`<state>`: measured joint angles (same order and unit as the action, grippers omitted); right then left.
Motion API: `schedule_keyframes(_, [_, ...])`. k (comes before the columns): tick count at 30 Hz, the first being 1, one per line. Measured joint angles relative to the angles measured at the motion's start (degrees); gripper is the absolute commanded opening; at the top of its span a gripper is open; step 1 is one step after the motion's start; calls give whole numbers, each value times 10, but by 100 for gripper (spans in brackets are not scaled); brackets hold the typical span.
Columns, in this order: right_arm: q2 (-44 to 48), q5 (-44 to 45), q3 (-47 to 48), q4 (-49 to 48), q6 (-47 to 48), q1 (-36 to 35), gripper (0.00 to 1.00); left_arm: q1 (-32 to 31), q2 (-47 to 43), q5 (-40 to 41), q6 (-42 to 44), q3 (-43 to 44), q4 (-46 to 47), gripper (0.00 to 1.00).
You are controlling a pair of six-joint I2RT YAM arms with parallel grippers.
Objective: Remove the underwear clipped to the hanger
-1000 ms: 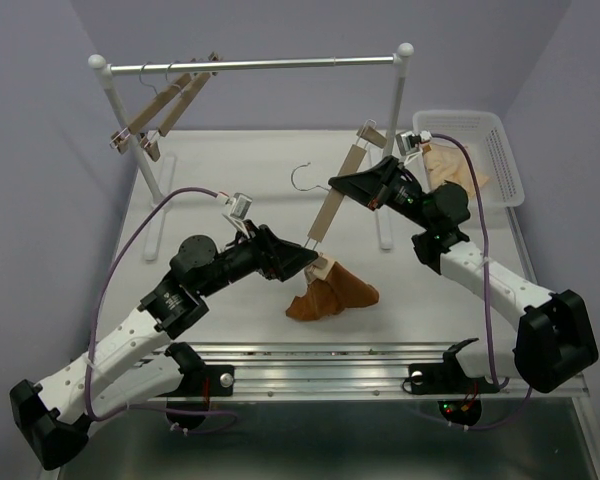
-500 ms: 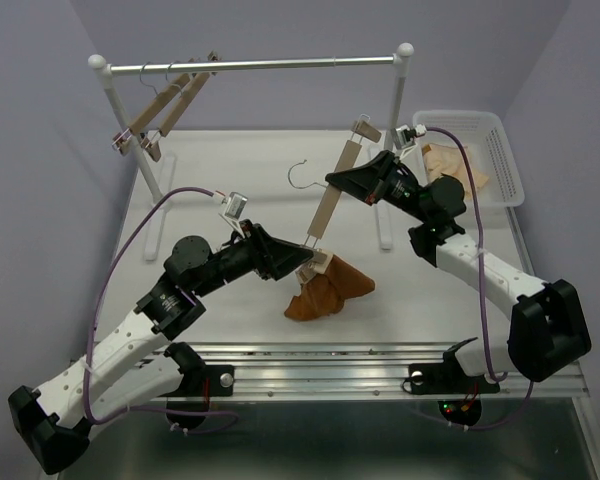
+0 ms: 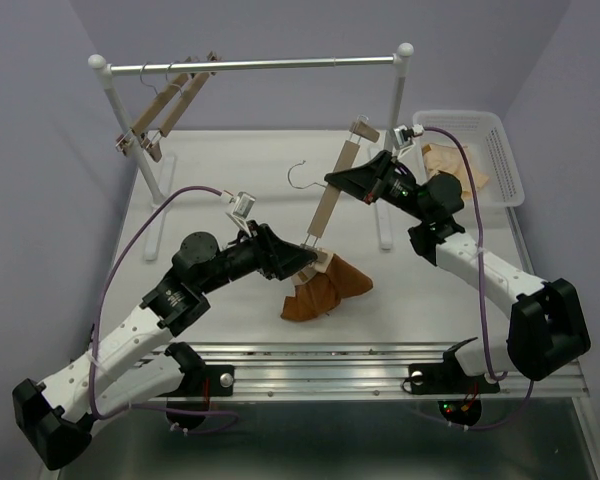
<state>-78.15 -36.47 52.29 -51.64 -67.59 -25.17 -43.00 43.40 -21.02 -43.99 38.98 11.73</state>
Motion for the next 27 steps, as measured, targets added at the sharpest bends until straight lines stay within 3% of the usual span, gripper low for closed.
schedule_keyframes(1, [0, 1, 2, 4, 2, 0, 1, 0, 2, 0, 0, 0, -1, 68])
schedule_keyframes(4, [0, 9, 8, 28, 11, 0, 1, 0, 9, 0, 4, 0, -8, 51])
schedule_keyframes(11, [0, 11, 9, 50, 14, 0, 1, 0, 22, 3, 15, 0, -24, 43])
schedule_keyframes(15, [0, 10, 9, 53, 14, 0, 1, 0, 22, 5, 17, 0, -27, 43])
schedule_keyframes(22, [-3, 5, 17, 61, 18, 0, 1, 0, 22, 9, 15, 0, -26, 55])
schedule_keyframes(27, [-11, 1, 21, 61, 17, 0, 1, 0, 22, 10, 15, 0, -26, 55])
